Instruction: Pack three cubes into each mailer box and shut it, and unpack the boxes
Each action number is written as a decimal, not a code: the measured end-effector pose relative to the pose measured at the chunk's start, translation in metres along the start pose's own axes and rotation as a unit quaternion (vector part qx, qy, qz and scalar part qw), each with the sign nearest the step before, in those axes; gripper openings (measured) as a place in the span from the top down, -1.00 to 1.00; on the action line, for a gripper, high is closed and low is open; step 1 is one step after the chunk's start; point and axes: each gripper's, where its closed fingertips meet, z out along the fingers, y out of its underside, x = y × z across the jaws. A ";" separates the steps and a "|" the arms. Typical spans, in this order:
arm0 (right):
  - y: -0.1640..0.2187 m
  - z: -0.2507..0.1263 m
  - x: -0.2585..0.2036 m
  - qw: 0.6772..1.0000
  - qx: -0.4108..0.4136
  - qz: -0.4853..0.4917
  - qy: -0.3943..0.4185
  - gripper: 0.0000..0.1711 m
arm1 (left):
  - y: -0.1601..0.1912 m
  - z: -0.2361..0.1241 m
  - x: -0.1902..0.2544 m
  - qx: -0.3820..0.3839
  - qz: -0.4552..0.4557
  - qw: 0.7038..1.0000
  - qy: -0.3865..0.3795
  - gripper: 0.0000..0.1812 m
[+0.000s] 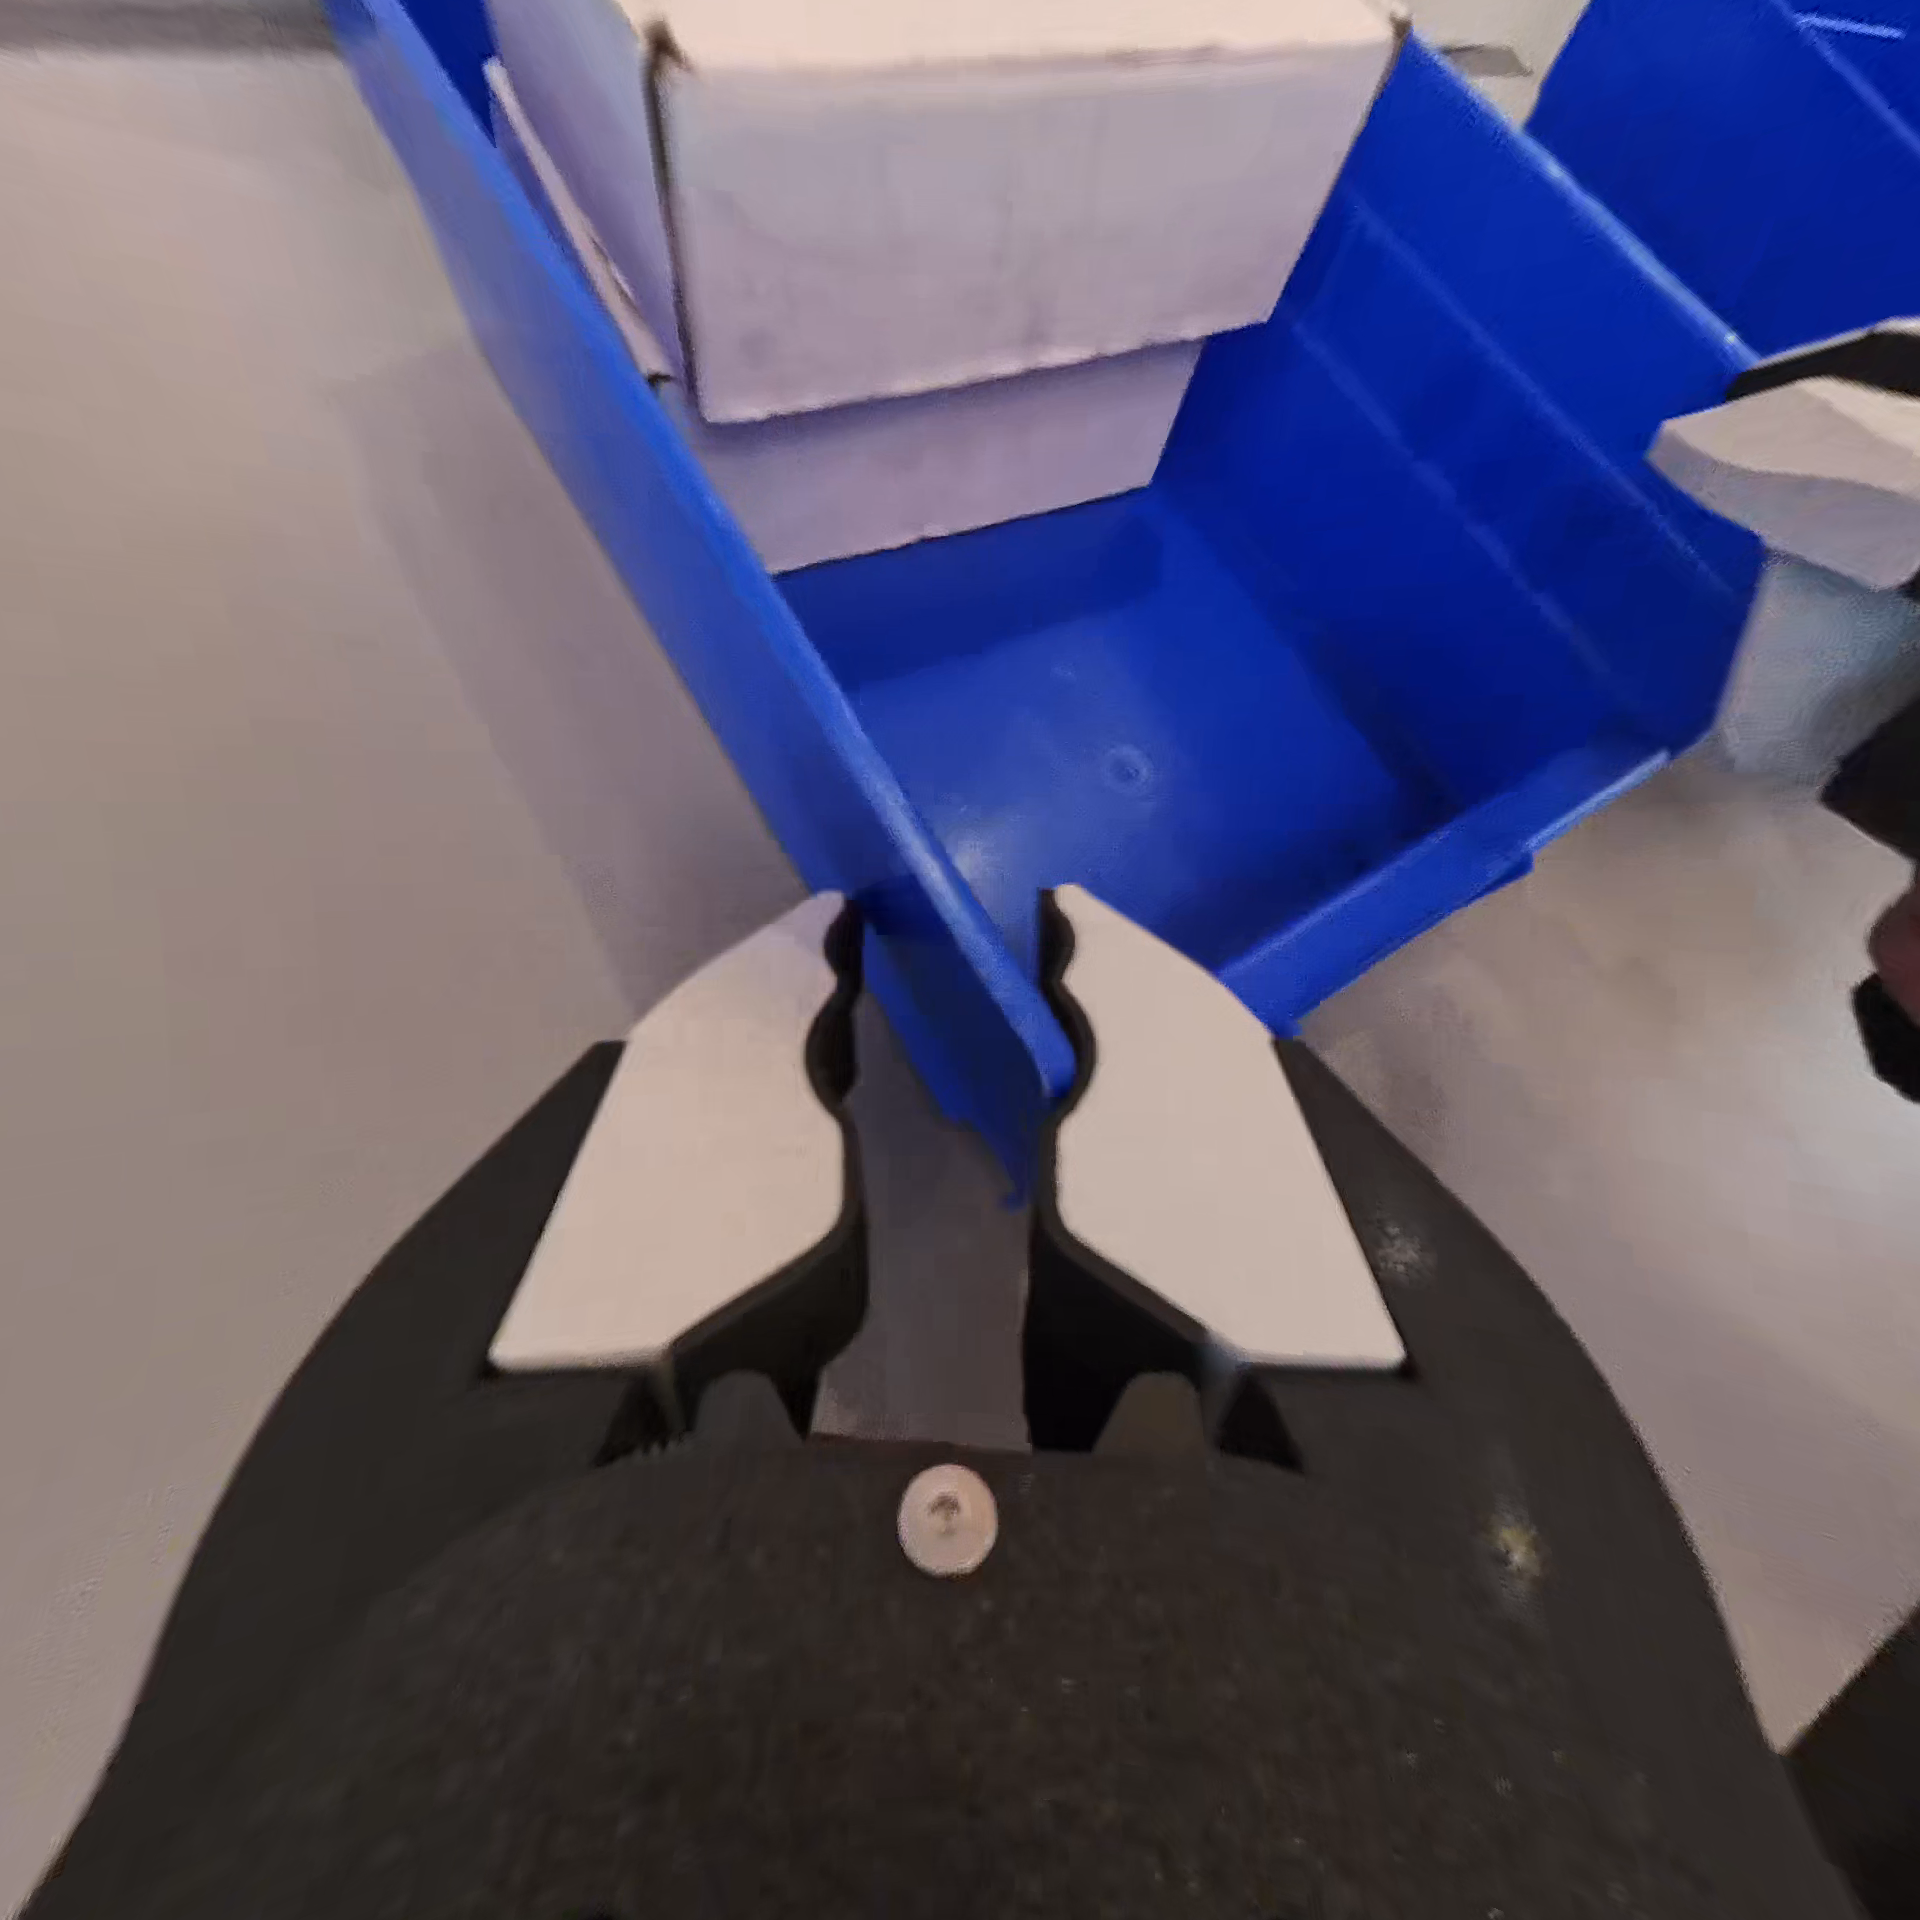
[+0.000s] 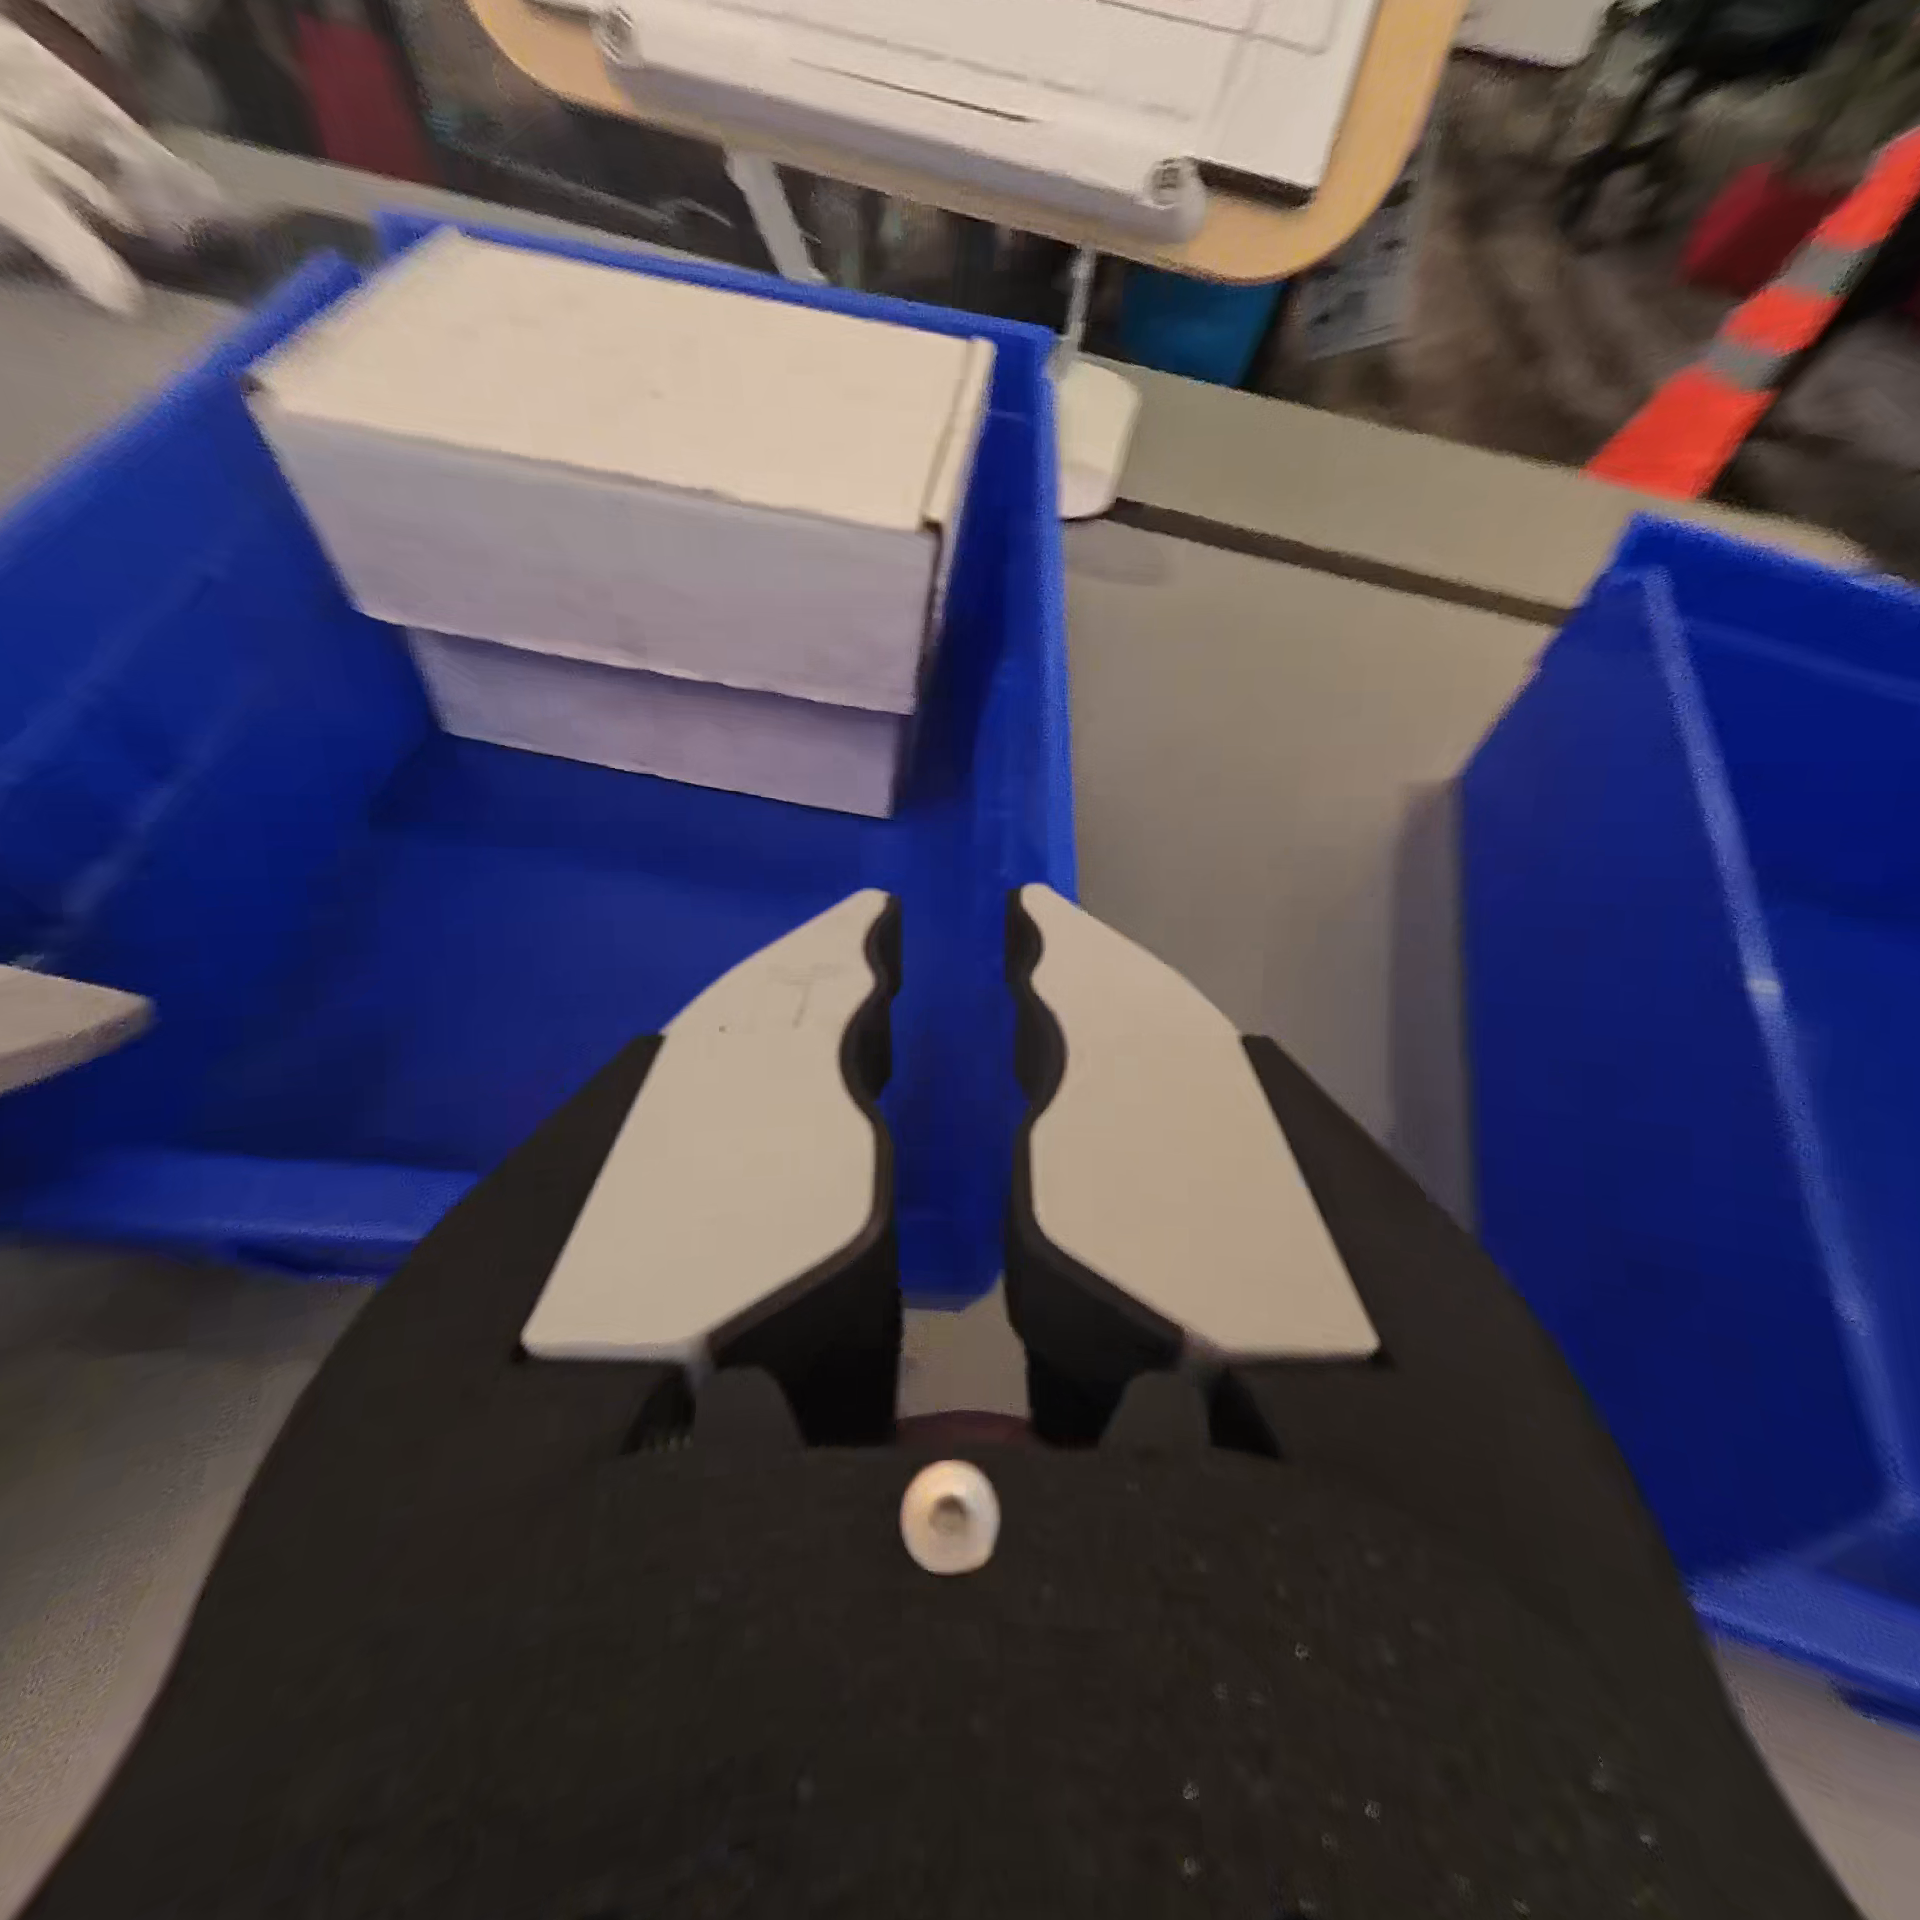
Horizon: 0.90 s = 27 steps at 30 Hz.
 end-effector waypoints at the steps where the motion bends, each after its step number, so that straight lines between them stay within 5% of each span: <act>1: 0.000 -0.002 0.003 1.000 -0.003 -0.017 0.022 0.74 | -0.001 0.003 -0.001 0.004 0.002 1.000 -0.007 0.65; 5: 0.000 -0.013 0.018 0.997 0.015 -0.006 0.073 0.61 | -0.004 0.005 -0.008 0.010 0.012 0.999 -0.029 0.73; 8: 0.035 0.007 -0.002 0.997 -0.061 0.038 0.004 0.51 | -0.004 0.003 -0.012 0.011 0.005 0.999 -0.040 0.77; 12: 0.036 0.007 -0.010 0.993 -0.075 0.095 -0.008 0.97 | -0.007 -0.006 -0.028 0.012 0.059 0.994 -0.088 0.86; 15: 0.020 -0.002 -0.029 0.993 -0.062 0.101 0.010 0.98 | -0.016 -0.027 -0.046 0.020 0.078 0.989 -0.122 0.93; 22: -0.033 -0.012 -0.157 0.996 0.025 0.087 -0.015 0.97 | -0.020 -0.113 -0.157 0.075 0.041 0.980 -0.180 0.97; 27: -0.042 -0.007 -0.253 0.996 0.040 0.069 -0.036 0.96 | 0.011 -0.159 -0.236 0.084 0.032 0.977 -0.195 0.96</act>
